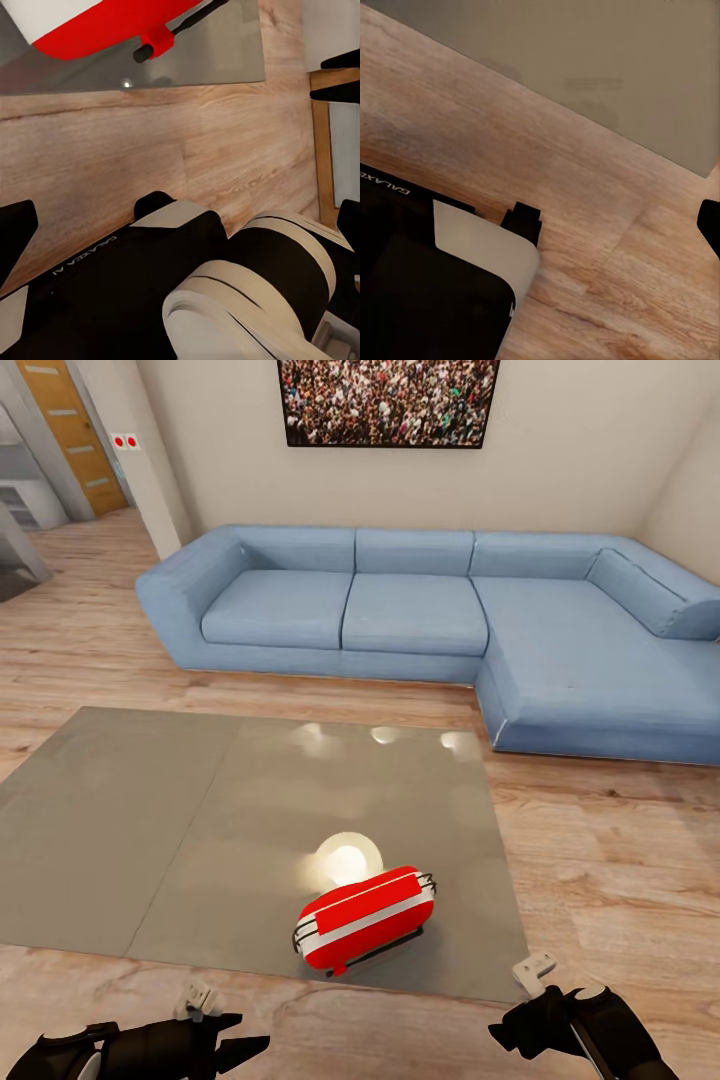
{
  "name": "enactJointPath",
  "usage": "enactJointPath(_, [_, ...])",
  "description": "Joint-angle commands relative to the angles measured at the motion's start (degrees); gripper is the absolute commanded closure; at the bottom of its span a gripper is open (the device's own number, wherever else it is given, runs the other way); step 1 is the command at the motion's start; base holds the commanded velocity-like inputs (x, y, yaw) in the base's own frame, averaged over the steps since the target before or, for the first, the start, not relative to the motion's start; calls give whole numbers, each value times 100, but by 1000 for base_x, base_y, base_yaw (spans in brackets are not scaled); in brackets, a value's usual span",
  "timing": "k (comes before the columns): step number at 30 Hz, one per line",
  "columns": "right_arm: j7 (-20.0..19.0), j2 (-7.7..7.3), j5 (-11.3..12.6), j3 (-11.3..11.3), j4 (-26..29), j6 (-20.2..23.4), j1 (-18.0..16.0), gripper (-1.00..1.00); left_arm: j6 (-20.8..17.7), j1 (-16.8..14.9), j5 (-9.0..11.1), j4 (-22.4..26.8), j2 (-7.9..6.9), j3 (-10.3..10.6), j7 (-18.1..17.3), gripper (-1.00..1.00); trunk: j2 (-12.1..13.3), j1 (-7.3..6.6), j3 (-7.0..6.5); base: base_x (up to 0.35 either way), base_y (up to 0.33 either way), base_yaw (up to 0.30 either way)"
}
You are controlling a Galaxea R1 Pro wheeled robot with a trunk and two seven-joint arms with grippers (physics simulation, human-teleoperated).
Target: Turn on the radio receiver that's on the table in the living room.
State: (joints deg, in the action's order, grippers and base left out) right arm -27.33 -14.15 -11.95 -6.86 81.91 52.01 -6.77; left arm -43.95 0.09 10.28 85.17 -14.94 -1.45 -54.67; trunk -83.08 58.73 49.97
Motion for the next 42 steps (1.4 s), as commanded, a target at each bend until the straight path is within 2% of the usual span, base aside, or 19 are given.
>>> enactJointPath(1, [0,0,0,0,0,-1,0,-100,0,0,0,0,0,0,0,-100,0,0,0,0,0,8])
enactJointPath(13, [0,0,3,0,0,-7,0,-100,0,0,0,0,0,4,0,-100,0,0,20,0,0,200])
enactJointPath(24, [0,12,-2,11,5,1,0,-100,3,0,1,0,0,4,2,-100,0,0,22,0,0,21])
enactJointPath(27, [6,-2,-30,-4,156,52,0,-100,5,0,0,0,1,4,1,-100,0,0,22,0,0,1])
enactJointPath(30, [8,-3,-390,-40,555,289,0,-100,8,0,0,0,7,10,1,-100,0,0,22,0,0,0])
enactJointPath(31, [8,3,-709,-113,673,491,-3,-100,8,0,0,0,8,11,2,-100,0,0,22,0,0,0])
enactJointPath(34, [7,23,-1118,-224,748,681,-1,-100,9,0,0,0,13,16,6,-100,0,0,22,0,0,0])
enactJointPath(35, [6,40,-1275,-291,767,739,-41,-100,9,0,0,0,13,18,7,-100,0,0,22,0,0,0])
enactJointPath(36, [3,68,-1456,-410,783,799,-344,-100,5,0,0,0,10,16,7,-100,0,0,22,0,0,0])
enactJointPath(39, [-1,80,-1530,-590,788,799,-781,-100,3,0,-2,0,9,14,7,-100,0,0,22,0,0,0])
enactJointPath(42, [-35,85,-1558,-965,785,799,-1357,-100,6,0,-6,0,14,17,8,-100,0,0,22,0,0,0])
